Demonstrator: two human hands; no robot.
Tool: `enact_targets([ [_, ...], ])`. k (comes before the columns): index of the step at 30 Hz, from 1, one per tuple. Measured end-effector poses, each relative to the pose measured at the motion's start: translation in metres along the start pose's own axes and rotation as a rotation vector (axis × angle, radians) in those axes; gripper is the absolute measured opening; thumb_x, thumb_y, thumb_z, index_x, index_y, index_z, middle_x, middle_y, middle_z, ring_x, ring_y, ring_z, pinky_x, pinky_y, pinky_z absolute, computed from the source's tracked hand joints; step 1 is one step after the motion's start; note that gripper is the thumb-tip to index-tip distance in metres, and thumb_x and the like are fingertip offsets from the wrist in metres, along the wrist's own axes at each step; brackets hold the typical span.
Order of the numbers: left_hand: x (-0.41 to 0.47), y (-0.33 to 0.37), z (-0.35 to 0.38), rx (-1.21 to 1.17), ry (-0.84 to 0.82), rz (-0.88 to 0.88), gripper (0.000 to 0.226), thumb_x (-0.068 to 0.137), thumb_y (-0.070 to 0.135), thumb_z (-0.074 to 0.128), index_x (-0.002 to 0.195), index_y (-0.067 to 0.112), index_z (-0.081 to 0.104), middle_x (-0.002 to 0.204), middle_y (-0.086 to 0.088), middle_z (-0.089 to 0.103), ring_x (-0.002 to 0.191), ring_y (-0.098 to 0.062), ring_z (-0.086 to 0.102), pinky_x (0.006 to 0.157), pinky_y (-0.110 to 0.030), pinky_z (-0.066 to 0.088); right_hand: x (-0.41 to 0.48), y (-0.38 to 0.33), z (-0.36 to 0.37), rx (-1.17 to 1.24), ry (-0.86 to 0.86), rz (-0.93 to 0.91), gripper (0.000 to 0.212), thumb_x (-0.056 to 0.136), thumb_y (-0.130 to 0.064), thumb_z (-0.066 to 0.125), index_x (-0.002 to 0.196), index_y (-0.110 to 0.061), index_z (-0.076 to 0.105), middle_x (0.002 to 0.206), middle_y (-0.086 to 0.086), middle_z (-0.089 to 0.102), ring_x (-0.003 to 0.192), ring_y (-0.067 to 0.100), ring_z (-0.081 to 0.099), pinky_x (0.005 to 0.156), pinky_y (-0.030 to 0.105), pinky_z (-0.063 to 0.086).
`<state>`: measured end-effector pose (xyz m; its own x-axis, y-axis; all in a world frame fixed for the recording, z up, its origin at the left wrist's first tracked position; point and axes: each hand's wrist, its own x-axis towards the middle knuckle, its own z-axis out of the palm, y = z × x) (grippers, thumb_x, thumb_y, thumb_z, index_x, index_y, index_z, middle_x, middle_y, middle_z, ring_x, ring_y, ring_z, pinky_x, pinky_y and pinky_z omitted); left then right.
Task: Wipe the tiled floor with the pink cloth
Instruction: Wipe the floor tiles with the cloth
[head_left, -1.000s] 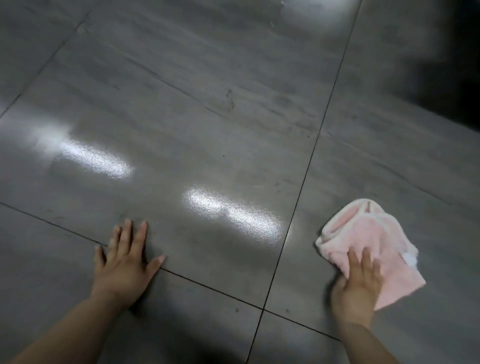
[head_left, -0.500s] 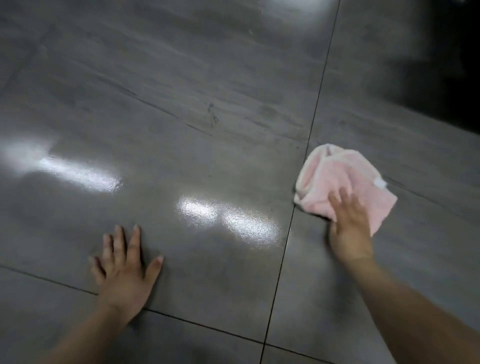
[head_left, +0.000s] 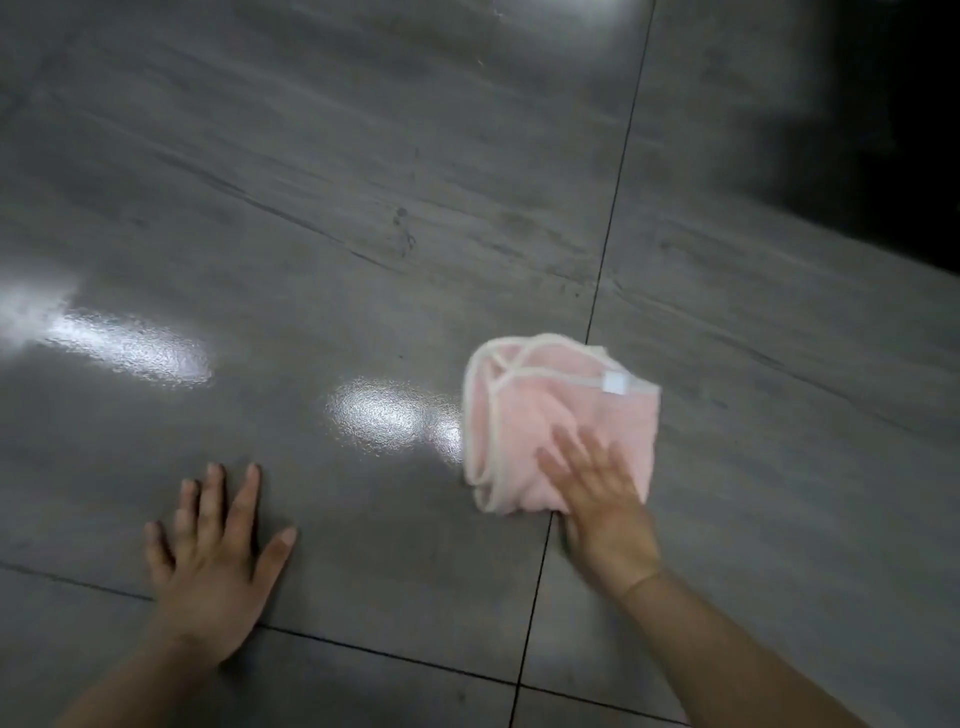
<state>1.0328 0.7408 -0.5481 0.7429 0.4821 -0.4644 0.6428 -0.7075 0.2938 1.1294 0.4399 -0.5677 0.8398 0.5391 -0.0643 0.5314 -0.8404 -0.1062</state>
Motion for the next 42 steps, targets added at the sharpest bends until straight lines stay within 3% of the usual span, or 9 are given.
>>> enact_targets([
  [6, -0.002, 0.005, -0.004, 0.024, -0.039, 0.001, 0.1, 0.053, 0.068, 0.008, 0.142, 0.024, 0.013, 0.155, -0.009, 0.003, 0.143, -0.026, -0.004, 0.114, -0.045, -0.005, -0.069, 0.029, -0.005, 0.03, 0.051, 0.64, 0.059, 0.068, -0.012, 0.028, 0.12, 0.003, 0.053, 0.125, 0.029, 0.054, 0.116, 0.055, 0.044, 0.098, 0.041, 0.018],
  [10, -0.004, 0.009, -0.007, 0.034, -0.025, 0.024, 0.071, 0.082, 0.051, 0.038, 0.142, 0.017, 0.019, 0.154, -0.015, 0.009, 0.142, -0.032, 0.002, 0.114, -0.05, 0.0, -0.08, -0.106, 0.025, 0.029, 0.079, 0.187, 0.055, 0.071, -0.02, 0.034, 0.126, -0.021, 0.04, 0.15, 0.006, 0.02, 0.144, 0.029, -0.004, 0.113, 0.039, 0.003],
  [15, -0.01, 0.014, -0.016, 0.007, -0.05, 0.02, 0.06, 0.089, 0.03, 0.047, 0.142, 0.019, 0.021, 0.155, -0.013, 0.007, 0.142, -0.03, 0.002, 0.115, -0.044, 0.005, -0.134, -0.091, 0.029, -0.025, 0.057, -0.206, 0.041, 0.099, -0.02, 0.019, 0.136, -0.031, 0.033, 0.156, -0.002, 0.011, 0.145, 0.02, 0.001, 0.117, 0.038, 0.007],
  [19, -0.021, 0.011, -0.015, -0.003, -0.078, 0.032, 0.059, 0.089, 0.03, 0.047, 0.141, 0.021, 0.021, 0.155, -0.011, 0.008, 0.143, -0.028, 0.001, 0.115, -0.042, 0.005, -0.197, 0.015, 0.012, -0.121, 0.109, 0.159, 0.088, 0.067, -0.016, 0.036, 0.148, -0.027, 0.003, 0.157, -0.008, -0.005, 0.144, 0.013, -0.003, 0.116, 0.029, 0.002],
  [24, -0.026, 0.009, -0.01, -0.009, -0.065, 0.042, 0.057, 0.091, 0.032, 0.042, 0.142, 0.022, 0.018, 0.155, -0.008, 0.004, 0.143, -0.023, -0.004, 0.115, -0.036, 0.0, -0.128, 0.009, 0.015, 0.014, 0.137, 0.712, 0.046, 0.081, -0.022, 0.03, 0.124, -0.01, 0.04, 0.13, 0.023, 0.054, 0.133, 0.03, 0.02, 0.105, 0.039, 0.016],
  [30, -0.025, -0.005, -0.017, -0.033, -0.063, 0.052, 0.056, 0.09, 0.03, 0.046, 0.14, 0.02, 0.024, 0.154, -0.01, 0.01, 0.143, -0.027, 0.006, 0.115, -0.04, 0.01, 0.005, -0.145, 0.017, 0.016, 0.134, 0.107, 0.049, 0.07, -0.045, 0.041, 0.112, -0.029, 0.062, 0.127, -0.001, 0.058, 0.117, 0.027, 0.039, 0.11, 0.038, 0.004],
  [34, -0.021, -0.03, -0.031, -0.052, 0.009, -0.141, 0.062, 0.089, 0.035, 0.046, 0.142, 0.02, 0.017, 0.155, -0.011, 0.008, 0.142, -0.028, 0.008, 0.115, -0.041, 0.011, 0.017, -0.112, 0.015, -0.069, 0.134, -0.171, 0.069, 0.055, -0.046, 0.066, 0.118, -0.028, 0.043, 0.128, -0.003, 0.056, 0.115, 0.022, 0.039, 0.098, 0.04, 0.022],
  [40, -0.019, -0.04, -0.027, 0.04, -0.036, -0.123, 0.095, 0.06, 0.067, 0.005, 0.143, 0.021, 0.008, 0.156, -0.007, 0.002, 0.144, -0.024, -0.003, 0.115, -0.04, 0.0, 0.019, -0.015, -0.006, 0.082, 0.162, 0.366, 0.051, 0.063, -0.033, 0.039, 0.104, -0.008, 0.055, 0.105, 0.026, 0.065, 0.095, 0.038, 0.058, 0.076, 0.055, 0.048],
  [42, -0.017, -0.044, -0.025, 0.14, -0.047, -0.104, 0.095, 0.065, 0.07, -0.002, 0.141, 0.018, 0.024, 0.15, -0.015, 0.025, 0.14, -0.031, 0.018, 0.112, -0.045, 0.014, 0.035, -0.034, -0.009, 0.15, 0.144, 0.429, 0.05, 0.063, -0.034, 0.038, 0.101, -0.005, 0.054, 0.098, 0.029, 0.065, 0.09, 0.041, 0.056, 0.065, 0.061, 0.048],
])
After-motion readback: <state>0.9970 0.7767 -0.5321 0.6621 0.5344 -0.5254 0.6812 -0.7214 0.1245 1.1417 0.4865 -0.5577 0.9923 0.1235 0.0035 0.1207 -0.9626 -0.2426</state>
